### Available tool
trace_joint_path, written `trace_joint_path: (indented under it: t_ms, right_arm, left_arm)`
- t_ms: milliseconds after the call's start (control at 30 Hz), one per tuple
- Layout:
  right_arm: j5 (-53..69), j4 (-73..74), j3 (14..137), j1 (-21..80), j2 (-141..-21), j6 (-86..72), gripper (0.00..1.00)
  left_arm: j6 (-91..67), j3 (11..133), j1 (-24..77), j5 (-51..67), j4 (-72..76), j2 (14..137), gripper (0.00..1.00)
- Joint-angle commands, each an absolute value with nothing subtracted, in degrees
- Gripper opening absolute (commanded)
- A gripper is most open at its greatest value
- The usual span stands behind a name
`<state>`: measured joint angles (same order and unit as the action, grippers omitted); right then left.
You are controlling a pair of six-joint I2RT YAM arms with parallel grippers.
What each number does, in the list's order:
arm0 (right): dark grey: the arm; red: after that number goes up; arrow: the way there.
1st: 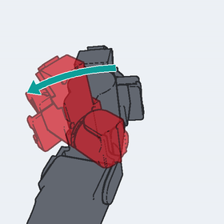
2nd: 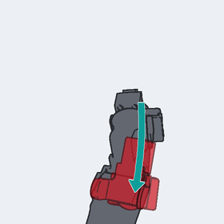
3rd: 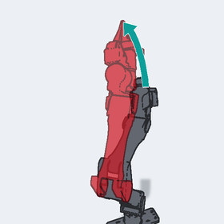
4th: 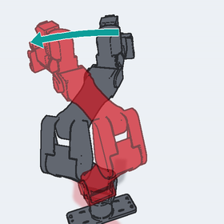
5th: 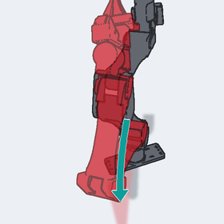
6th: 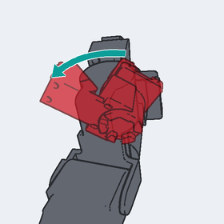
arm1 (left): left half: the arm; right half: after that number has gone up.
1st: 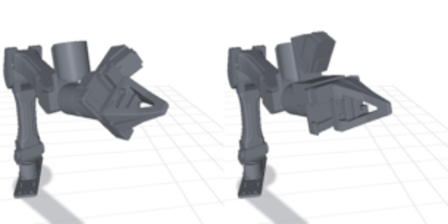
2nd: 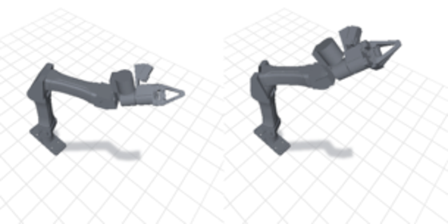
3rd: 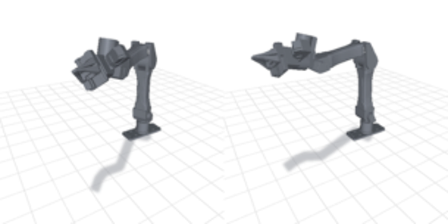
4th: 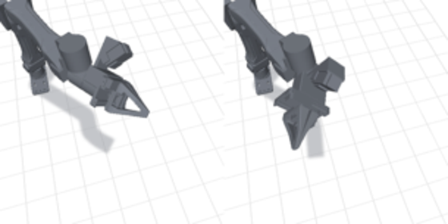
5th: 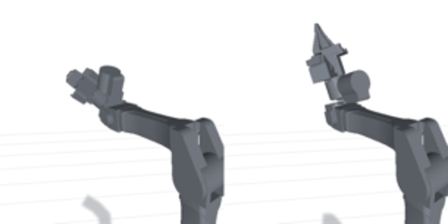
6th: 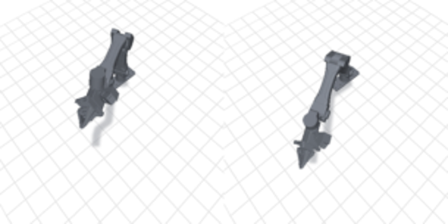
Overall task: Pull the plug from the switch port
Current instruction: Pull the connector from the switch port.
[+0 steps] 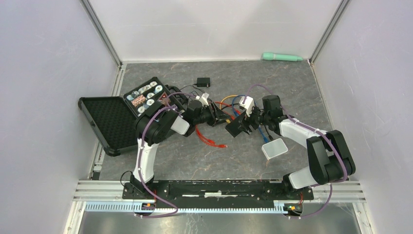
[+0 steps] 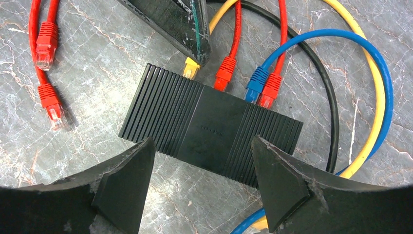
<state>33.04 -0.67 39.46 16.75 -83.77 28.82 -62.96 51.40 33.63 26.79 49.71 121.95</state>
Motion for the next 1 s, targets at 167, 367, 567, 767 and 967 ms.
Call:
trace_joint_path:
  t_ms: [167, 367, 567, 767, 967]
  right_arm:
    - [34.4, -1.3, 40.2, 16.3, -83.6, 28.7, 0.79]
    - [34.4, -1.3, 40.0, 16.2, -83.4, 28.6, 0.79]
    - [34.3, -1.1, 39.6, 15.8, -82.9, 28.7, 0.79]
    - [34.7, -0.1, 39.9, 15.0, -82.6, 29.5, 0.79]
    - [36.1, 1.9, 40.6, 13.4, -81.7, 30.9, 0.79]
  left_arm:
    - [-65.6, 48.4, 35.0, 25.3, 53.7, 129.4, 0.54]
    - [-65.4, 49.1, 35.8, 26.3, 54.1, 130.9, 0.53]
    - [-65.9, 50.0, 35.9, 27.9, 56.7, 132.5, 0.36]
    - [-65.5, 51.1, 35.8, 28.4, 56.9, 132.0, 0.29]
    - [-65.6, 51.5, 35.6, 29.0, 57.1, 131.4, 0.19]
